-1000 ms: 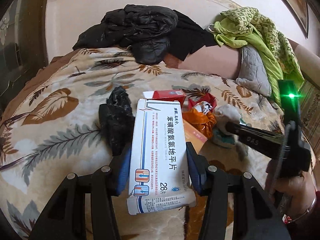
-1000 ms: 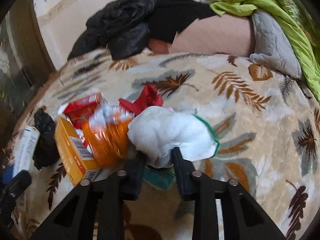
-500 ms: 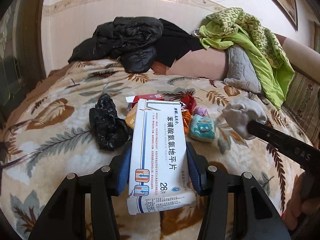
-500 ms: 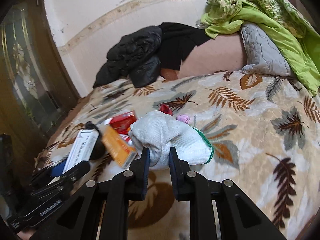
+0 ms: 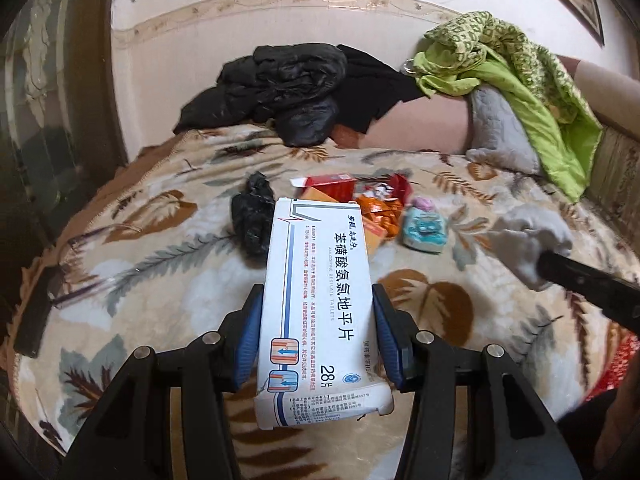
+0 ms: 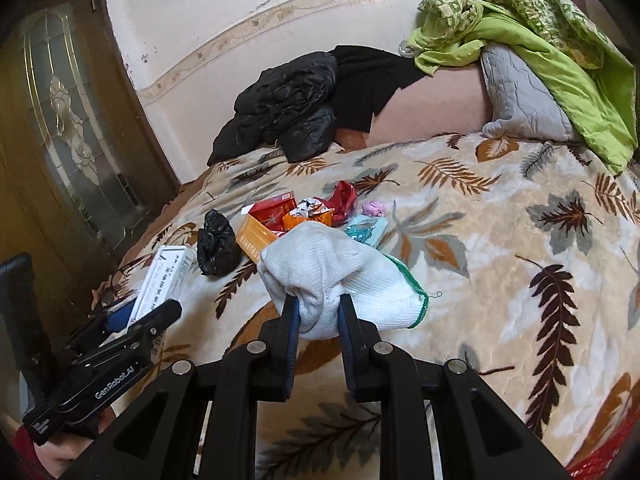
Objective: Collect trash
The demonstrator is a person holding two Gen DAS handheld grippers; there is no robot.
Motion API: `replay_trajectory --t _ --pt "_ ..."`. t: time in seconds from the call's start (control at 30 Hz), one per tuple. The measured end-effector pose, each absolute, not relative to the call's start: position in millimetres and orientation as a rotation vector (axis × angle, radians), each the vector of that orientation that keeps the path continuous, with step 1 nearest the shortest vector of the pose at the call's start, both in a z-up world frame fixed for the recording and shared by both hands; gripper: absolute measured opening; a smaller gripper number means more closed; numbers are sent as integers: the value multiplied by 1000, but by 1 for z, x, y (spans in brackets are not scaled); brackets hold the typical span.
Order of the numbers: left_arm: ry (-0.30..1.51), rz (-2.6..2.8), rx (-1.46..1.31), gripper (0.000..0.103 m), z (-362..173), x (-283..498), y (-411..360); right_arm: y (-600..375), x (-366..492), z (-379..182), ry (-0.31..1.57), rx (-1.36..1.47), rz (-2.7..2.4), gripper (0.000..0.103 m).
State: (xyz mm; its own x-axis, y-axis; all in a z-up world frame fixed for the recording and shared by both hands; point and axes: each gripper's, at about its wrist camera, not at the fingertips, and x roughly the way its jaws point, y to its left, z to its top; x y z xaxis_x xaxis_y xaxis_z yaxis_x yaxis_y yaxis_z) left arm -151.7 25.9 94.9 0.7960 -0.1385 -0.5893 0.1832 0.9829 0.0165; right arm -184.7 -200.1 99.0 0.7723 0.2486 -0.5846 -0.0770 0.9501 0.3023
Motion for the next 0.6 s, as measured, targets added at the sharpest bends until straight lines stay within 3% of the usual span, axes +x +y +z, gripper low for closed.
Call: replay_trajectory --t 0.6 --pt "658 -166 94 50 84 -143 24 -192 -176 95 683 261 191 20"
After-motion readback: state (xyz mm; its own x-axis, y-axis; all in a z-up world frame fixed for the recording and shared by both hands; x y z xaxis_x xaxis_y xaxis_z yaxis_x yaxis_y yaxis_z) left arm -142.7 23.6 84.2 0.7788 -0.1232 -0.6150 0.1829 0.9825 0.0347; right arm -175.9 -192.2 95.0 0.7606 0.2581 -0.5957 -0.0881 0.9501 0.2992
